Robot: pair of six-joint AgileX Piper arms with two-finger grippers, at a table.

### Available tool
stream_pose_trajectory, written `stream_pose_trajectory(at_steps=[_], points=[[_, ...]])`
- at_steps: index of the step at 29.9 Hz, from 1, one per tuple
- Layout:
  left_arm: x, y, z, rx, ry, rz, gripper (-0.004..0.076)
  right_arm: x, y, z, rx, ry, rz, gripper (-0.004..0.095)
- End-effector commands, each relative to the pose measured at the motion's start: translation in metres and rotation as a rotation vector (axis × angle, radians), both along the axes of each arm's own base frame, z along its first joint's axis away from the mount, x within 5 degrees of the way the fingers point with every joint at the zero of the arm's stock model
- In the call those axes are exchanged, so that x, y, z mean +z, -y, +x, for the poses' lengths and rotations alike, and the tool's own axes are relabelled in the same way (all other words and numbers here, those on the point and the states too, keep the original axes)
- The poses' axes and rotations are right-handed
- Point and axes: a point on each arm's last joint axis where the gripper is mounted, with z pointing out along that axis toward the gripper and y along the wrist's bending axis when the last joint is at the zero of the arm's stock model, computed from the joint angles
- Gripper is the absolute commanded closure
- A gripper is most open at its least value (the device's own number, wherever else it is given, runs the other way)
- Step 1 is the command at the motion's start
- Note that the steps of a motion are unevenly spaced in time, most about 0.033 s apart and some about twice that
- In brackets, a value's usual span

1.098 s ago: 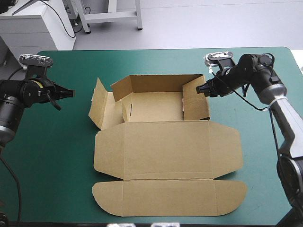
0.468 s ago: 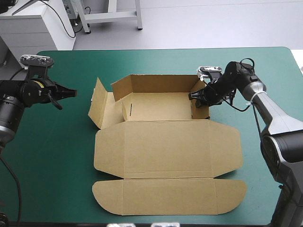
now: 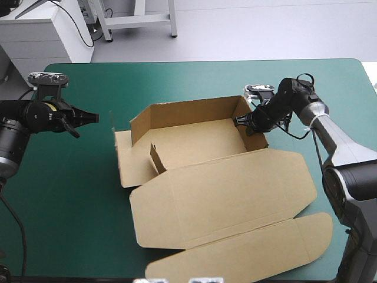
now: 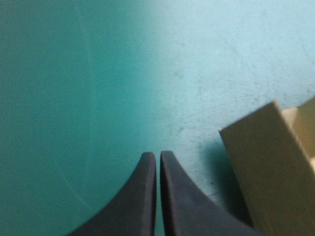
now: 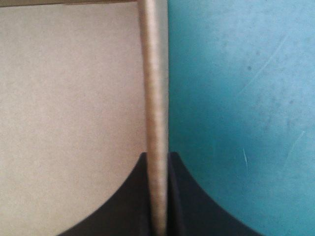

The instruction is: Fold the box

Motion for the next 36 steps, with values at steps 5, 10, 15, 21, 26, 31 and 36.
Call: stream_pose_trajectory(at_steps=[5, 10, 15, 21, 26, 31, 36], points=[[0.023, 0.009, -0.003, -0.002, 0.128, -0.145, 0.0716, 0.039, 0.002, -0.012, -0.006, 0.055, 0.042, 0.0926], [0.028, 0.009, -0.005, 0.025, 0.151, -0.189, 0.0716, 0.066, 0.019, -0.02, -0.046, 0.123, 0.055, 0.0926], [0.036, 0.003, -0.002, 0.054, 0.211, -0.394, 0.0716, 0.096, 0.051, -0.034, -0.103, 0.186, 0.049, 0.0926], [0.048, -0.027, -0.003, 0.07, 0.301, -0.568, 0.0716, 0.129, 0.088, -0.058, -0.16, 0.256, 0.029, 0.0926], [0.045, -0.046, -0.002, 0.032, 0.28, -0.69, 0.0716, 0.156, 0.109, -0.079, -0.212, 0.342, 0.064, 0.0928], [0.029, -0.042, 0.014, -0.072, 0.18, -0.839, 0.0716, 0.176, 0.114, -0.093, -0.209, 0.409, 0.188, 0.0928], [0.018, -0.027, 0.023, -0.234, 0.101, -0.942, 0.0716, 0.185, 0.11, -0.099, -0.191, 0.443, 0.239, 0.0928]])
